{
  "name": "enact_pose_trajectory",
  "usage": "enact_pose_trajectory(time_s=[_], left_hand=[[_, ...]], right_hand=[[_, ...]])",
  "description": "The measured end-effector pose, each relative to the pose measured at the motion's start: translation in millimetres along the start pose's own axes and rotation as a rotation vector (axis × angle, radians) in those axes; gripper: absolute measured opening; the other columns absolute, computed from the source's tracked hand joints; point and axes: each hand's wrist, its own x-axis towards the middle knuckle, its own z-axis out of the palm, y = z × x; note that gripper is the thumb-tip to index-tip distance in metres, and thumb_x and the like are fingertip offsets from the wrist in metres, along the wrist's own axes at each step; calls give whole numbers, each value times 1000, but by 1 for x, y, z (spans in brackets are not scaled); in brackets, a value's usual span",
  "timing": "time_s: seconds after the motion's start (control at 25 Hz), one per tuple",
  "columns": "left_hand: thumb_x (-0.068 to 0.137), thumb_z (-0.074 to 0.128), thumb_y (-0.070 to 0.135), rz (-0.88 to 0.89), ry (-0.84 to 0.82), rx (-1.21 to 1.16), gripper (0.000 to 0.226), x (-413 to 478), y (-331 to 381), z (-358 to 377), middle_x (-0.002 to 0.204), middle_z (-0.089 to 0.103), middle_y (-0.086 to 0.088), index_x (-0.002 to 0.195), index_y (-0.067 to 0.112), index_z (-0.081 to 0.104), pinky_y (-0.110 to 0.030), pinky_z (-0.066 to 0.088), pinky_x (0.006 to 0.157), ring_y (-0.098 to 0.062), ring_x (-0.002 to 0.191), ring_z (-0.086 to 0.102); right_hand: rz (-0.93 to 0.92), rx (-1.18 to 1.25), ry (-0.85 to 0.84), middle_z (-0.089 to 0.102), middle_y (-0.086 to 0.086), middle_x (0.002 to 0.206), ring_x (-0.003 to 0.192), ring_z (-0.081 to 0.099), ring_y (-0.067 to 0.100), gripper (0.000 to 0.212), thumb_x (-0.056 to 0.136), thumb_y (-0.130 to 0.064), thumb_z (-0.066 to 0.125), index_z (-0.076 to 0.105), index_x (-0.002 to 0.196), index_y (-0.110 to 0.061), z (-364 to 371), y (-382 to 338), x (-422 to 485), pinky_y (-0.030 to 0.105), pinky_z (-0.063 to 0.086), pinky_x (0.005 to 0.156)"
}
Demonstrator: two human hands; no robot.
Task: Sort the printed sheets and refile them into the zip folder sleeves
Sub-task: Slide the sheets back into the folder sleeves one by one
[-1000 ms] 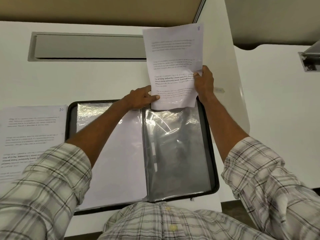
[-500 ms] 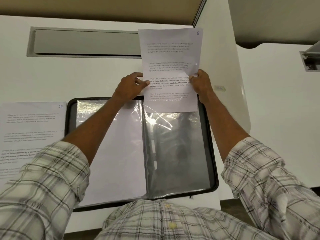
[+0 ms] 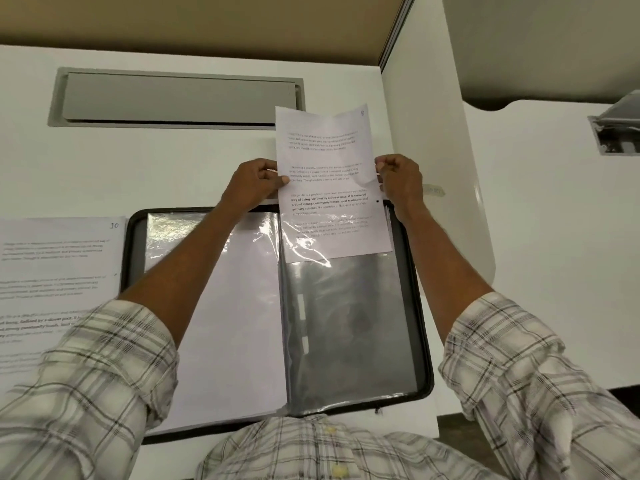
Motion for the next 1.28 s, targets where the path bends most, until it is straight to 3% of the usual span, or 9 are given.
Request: enact_pose_trajectory(time_s=[0.16,0.32,0.52,0.72,0.84,0.92,1.04,1.16,1.28], left_hand=[[89,80,11,-1,-54,-8,43,0,-1,7,105,77,-12,129,6,64,-44,59,96,-26,101,76],[87,82,9,-23,-179,64,42,-4,4,0,102,77,-14,126,10,66,-38,60,95,-32,103,74],[87,82,12,-21,-349,152,45,-10,7,-8,111,78,-8,129,13,67,-39,59,95,-30,105,74],[92,78,17,20,-18,-92,35,-4,11,2,102,78,-8,124,13,66,-31,62,87,-18,97,76],[86,83,13,-4,-43,52,42,2,7,8,94,78,-10,125,10,67,-39,62,90,-25,92,77],[85,84,13,-34,-209,97,45,0,8,8,90,77,-11,127,10,66,-42,61,87,-24,83,74],[89,80,12,22,-352,195,29,-5,11,7,85,76,-7,116,16,70,-40,59,79,-24,79,71],[94,74,14,44,-276,277,26,1,12,5,103,77,-10,119,19,70,-47,61,91,-30,92,74],[95,73,19,63,-150,414,33,-1,11,10,107,72,-4,127,18,65,-47,58,94,-25,94,71]], right_hand=[[-35,-133,-3,74,0,94,85,66,13,18,93,-15,69,71,111,-14,-3,0,-4,21,55,74],[25,-383,-36,70,0,100,91,63,19,24,88,-13,62,72,109,-12,0,8,-4,30,52,79],[40,-246,-37,70,7,116,106,66,24,32,94,-17,69,63,124,-10,0,2,-11,39,53,98],[60,-398,-152,70,12,118,109,66,29,25,92,-11,69,67,116,-5,-13,0,-10,35,54,90],[92,-404,-144,70,12,120,110,66,30,24,92,-14,72,65,113,-5,-14,-8,-6,39,53,93],[43,-389,-121,66,13,130,118,62,29,41,93,-17,72,59,130,-7,-11,-15,3,37,50,98],[-139,-456,-148,56,10,144,131,53,27,58,94,-18,72,48,147,-16,1,-27,17,37,43,109],[-404,-641,-308,54,2,149,137,48,25,54,96,-18,68,51,146,-25,21,-41,26,46,38,115],[-514,-662,-538,72,0,121,112,65,18,30,97,-11,65,69,125,-22,33,-55,35,44,50,104]])
